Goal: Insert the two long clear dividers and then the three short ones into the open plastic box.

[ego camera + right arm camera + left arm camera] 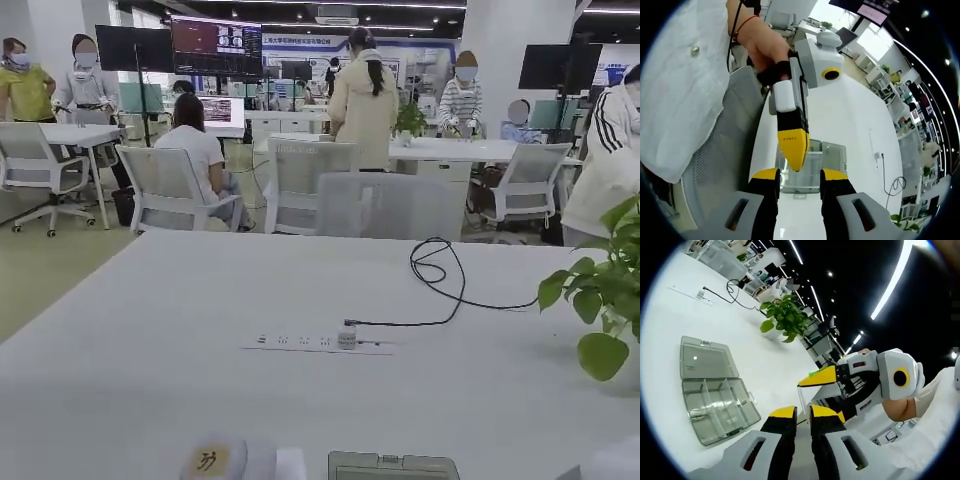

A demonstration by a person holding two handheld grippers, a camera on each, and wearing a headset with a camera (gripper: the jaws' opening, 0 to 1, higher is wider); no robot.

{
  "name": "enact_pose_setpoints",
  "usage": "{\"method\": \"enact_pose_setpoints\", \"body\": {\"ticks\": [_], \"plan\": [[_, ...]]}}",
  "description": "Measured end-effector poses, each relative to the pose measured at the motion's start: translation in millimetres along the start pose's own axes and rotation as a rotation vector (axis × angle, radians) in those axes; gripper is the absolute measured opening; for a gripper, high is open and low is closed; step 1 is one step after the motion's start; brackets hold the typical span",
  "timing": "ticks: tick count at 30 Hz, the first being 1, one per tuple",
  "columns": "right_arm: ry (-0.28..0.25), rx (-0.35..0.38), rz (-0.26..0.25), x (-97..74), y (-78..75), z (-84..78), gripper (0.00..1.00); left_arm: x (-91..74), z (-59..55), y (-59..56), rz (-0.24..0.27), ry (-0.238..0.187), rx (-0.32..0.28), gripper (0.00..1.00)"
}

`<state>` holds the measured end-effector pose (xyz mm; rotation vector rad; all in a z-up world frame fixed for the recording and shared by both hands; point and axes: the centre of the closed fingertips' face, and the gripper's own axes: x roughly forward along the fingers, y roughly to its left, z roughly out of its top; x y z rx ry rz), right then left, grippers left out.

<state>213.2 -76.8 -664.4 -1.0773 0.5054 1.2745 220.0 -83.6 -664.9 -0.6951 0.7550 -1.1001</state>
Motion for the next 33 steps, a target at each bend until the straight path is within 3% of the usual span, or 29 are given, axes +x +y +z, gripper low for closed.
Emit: {"method": "enact_pose_setpoints", "body": {"ticks": [3, 16, 20, 26, 31, 33], "plan": [[0.005, -0.004, 0.000, -0.1, 0.3, -0.5, 0.33, 0.7, -1.0, -1.9, -0.007, 0.006, -0.002, 0.00], [0.005, -0.017, -0.008, -0.8, 0.7, -1.2, 0.34, 1.5, -1.6, -1.7, 0.003, -0.012, -0.012, 0.00], [-0.018, 0.006, -0.002, -6.3, -2.4, 2.1, 0.35, -1.0, 0.2, -2.8, 0.000, -0.015, 0.028, 0.00], [-0.087, 0.089, 0.008, -19.5, -14.8, 8.4, 0.33, -5.3, -2.4, 1.7, 0.034, 0.022, 0.229, 0.00], [-0.133, 0.143, 0.074, -26.5, -15.0, 11.2, 0.29, -7.6, -9.7, -0.2, 0.028, 0.062, 0.405, 0.00], [-0.161, 0.177, 0.110, -28.2, -12.7, 14.5, 0.27, -7.9, -12.2, -5.4, 0.000, 0.069, 0.451, 0.00]]}}
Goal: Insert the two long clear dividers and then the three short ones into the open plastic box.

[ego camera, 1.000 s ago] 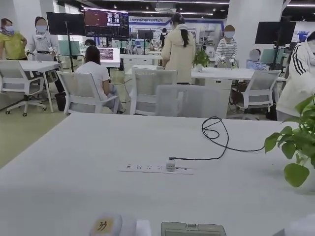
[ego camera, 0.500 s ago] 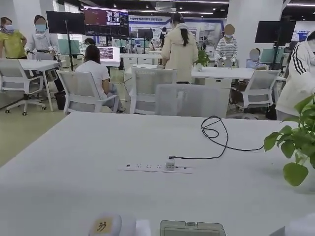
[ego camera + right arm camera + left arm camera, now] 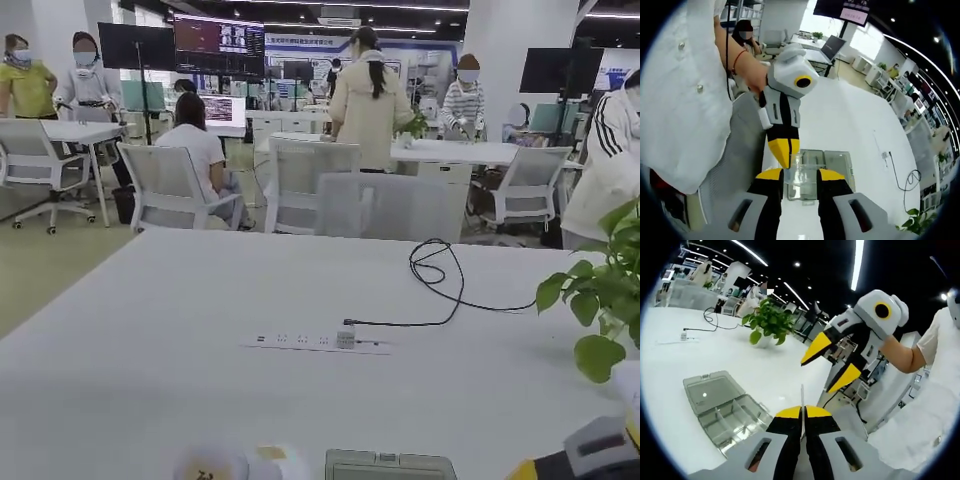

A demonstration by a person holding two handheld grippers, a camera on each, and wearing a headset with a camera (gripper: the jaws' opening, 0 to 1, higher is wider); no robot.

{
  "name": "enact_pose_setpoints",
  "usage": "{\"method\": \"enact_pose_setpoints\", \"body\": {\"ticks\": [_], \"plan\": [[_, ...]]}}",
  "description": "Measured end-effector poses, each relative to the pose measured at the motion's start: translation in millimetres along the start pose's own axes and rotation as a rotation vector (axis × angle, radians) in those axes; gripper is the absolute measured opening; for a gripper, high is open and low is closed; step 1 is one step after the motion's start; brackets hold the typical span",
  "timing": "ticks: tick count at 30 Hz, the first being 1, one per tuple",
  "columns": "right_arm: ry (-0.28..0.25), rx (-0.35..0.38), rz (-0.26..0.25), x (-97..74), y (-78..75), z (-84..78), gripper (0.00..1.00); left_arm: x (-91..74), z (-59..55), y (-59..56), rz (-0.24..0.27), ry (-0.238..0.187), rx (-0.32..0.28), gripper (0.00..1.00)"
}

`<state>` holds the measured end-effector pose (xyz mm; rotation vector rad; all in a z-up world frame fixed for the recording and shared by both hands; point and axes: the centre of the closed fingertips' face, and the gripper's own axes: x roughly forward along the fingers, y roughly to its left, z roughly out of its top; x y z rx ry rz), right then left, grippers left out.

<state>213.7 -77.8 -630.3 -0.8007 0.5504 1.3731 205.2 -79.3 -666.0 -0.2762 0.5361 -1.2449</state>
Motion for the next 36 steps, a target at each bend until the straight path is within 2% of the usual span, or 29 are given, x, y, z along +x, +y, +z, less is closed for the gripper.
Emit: {"method": "enact_pose_setpoints", "body": {"ticks": [2, 4, 6, 10, 12, 17, 20, 26, 36], "plan": [[-0.008, 0.014, 0.025, -1.7, 0.9, 0.9, 0.25, -0.1, -0.7, -3.0, -0.008, 0.009, 0.075, 0.00], [-0.013, 0.021, 0.045, -2.2, 2.9, 1.6, 0.23, -0.1, -2.6, -5.2, -0.017, 0.020, 0.100, 0.00], [-0.025, 0.046, 0.105, -2.7, 10.5, 2.7, 0.21, -0.9, -2.0, -9.6, -0.038, 0.016, 0.149, 0.00], [-0.030, 0.085, 0.189, -1.9, 21.8, 2.9, 0.17, -2.2, -0.7, -21.8, -0.087, 0.020, 0.236, 0.00], [-0.023, 0.088, 0.211, -0.8, 24.3, 1.4, 0.16, -2.6, 0.1, -25.4, -0.097, 0.019, 0.272, 0.00], [-0.011, 0.101, 0.289, 0.4, 37.2, 0.9, 0.12, -3.5, 1.0, -31.9, -0.122, 0.019, 0.312, 0.00], [-0.013, 0.104, 0.318, 1.1, 41.9, 2.3, 0.09, -4.3, 1.6, -36.1, -0.135, 0.017, 0.330, 0.00], [-0.012, 0.099, 0.346, 1.6, 45.2, 1.4, 0.03, -6.9, 1.6, -40.7, -0.146, 0.011, 0.349, 0.00], [-0.028, 0.082, 0.374, 2.1, 49.8, 2.2, 0.03, -8.8, -1.3, -42.3, -0.142, 0.006, 0.369, 0.00]]}}
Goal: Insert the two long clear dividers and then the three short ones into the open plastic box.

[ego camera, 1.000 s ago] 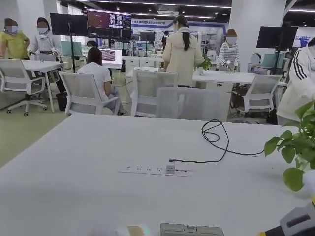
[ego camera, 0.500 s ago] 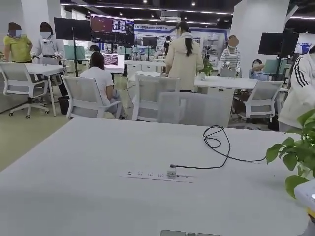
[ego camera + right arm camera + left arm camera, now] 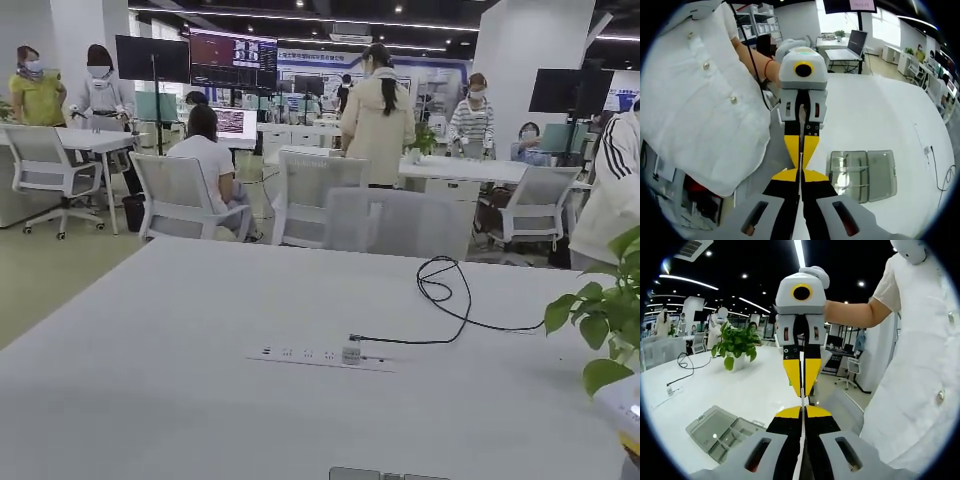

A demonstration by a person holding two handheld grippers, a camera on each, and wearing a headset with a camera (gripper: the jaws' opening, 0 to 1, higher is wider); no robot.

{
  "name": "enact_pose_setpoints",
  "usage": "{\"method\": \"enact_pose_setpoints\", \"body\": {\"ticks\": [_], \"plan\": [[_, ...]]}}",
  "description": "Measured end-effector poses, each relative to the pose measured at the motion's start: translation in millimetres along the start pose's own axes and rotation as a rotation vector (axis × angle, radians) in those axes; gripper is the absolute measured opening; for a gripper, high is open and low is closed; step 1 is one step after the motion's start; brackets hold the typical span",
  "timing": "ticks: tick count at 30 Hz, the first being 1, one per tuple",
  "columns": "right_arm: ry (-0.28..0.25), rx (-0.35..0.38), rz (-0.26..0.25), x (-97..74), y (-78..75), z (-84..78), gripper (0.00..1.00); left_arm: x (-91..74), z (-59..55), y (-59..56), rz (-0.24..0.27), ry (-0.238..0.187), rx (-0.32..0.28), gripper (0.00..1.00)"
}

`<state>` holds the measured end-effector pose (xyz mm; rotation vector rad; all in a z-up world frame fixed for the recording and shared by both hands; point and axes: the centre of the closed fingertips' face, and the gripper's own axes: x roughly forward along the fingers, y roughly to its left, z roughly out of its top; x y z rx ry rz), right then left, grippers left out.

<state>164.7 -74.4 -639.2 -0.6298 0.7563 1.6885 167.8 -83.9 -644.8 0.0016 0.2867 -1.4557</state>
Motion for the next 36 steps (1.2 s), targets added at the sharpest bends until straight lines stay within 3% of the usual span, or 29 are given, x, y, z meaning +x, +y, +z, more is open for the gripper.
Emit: {"method": "enact_pose_setpoints", "body": {"ticks": [12, 24, 36], "plan": [[0.011, -0.009, -0.012, 2.5, -2.9, -0.7, 0.03, -1.0, -2.4, 0.9, 0.005, 0.003, -0.005, 0.01], [-0.007, 0.000, -0.043, -1.3, -11.2, 3.3, 0.03, -9.3, -15.2, 11.6, 0.060, 0.036, -0.035, 0.19], [-0.016, 0.007, -0.113, -6.6, -33.0, 3.4, 0.03, -28.6, -29.9, 28.4, 0.151, 0.061, -0.058, 0.38]]}}
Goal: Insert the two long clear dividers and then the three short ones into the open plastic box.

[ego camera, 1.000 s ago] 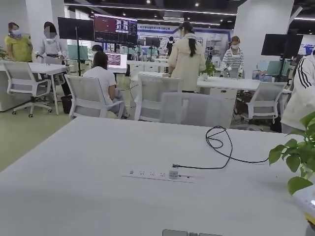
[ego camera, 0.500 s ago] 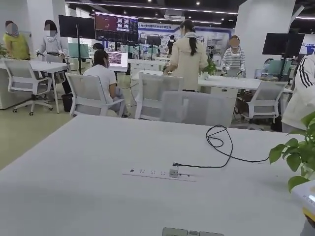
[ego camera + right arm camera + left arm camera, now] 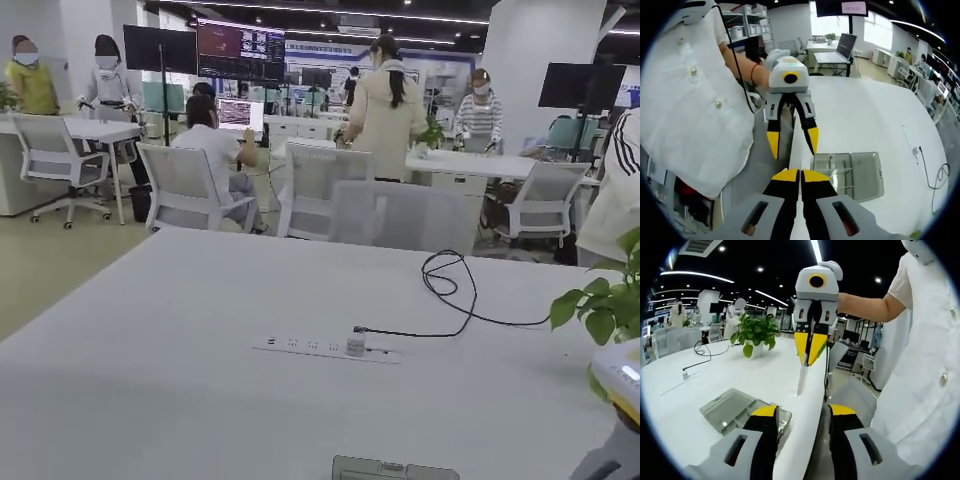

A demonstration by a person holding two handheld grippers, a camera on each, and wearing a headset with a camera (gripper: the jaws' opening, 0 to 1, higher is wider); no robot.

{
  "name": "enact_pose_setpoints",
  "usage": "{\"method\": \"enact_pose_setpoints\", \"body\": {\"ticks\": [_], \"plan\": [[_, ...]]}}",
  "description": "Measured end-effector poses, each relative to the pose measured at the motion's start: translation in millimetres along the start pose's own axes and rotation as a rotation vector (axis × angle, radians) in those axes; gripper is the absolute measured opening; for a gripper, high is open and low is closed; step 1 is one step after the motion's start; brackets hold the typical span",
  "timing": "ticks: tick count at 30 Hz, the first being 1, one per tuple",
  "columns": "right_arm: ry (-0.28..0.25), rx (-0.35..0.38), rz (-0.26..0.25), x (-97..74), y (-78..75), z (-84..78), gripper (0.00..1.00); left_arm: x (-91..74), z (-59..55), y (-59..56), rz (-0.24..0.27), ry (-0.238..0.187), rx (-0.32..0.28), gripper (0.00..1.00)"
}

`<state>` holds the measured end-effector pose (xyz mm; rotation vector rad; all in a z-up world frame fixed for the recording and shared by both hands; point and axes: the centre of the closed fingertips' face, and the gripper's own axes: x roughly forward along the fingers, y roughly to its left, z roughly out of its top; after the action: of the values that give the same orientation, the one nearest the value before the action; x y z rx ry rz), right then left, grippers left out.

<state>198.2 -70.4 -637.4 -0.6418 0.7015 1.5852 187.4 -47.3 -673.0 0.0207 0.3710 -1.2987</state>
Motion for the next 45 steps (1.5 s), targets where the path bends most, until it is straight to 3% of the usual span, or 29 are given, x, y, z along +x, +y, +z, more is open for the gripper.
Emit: {"method": "enact_pose_setpoints", "body": {"ticks": [10, 20, 35, 45], "plan": [[0.009, 0.001, -0.040, 6.6, -21.6, -4.2, 0.03, -9.2, -19.8, 13.4, 0.064, 0.045, 0.008, 0.59], [0.025, 0.023, -0.067, 31.9, -48.1, -19.6, 0.03, -18.7, -41.3, 27.9, 0.120, 0.090, -0.013, 0.72], [0.054, 0.060, -0.108, 70.9, -83.0, -59.5, 0.03, -24.9, -57.5, 34.3, 0.159, 0.117, -0.041, 0.79], [0.061, 0.082, -0.107, 80.9, -88.4, -72.7, 0.03, -25.6, -60.3, 35.0, 0.164, 0.117, -0.060, 0.82]]}}
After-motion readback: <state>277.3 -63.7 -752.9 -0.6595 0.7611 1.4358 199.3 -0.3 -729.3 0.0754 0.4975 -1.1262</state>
